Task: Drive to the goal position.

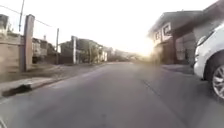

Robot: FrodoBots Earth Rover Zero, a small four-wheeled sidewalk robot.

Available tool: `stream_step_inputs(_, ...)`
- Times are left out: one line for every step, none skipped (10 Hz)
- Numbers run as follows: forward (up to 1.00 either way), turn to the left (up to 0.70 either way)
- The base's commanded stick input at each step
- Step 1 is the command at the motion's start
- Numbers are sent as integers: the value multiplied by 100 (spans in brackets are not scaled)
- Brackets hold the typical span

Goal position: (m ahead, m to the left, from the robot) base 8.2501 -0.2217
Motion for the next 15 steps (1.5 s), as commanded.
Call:
stream_step_inputs(100, -29)
stream_step_inputs(100, -29)
stream_step_inputs(100, -11)
stream_step_inputs(100, 11)
stream_step_inputs(100, 12)
stream_step_inputs(100, 9)
stream_step_inputs(100, 4)
stream_step_inputs(100, -1)
stream_step_inputs(100, -6)
stream_step_inputs(100, -11)
stream_step_inputs(100, -16)
stream_step_inputs(100, -21)
stream_step_inputs(100, -26)
stream_step_inputs(100, -28)
stream_step_inputs(100, -28)
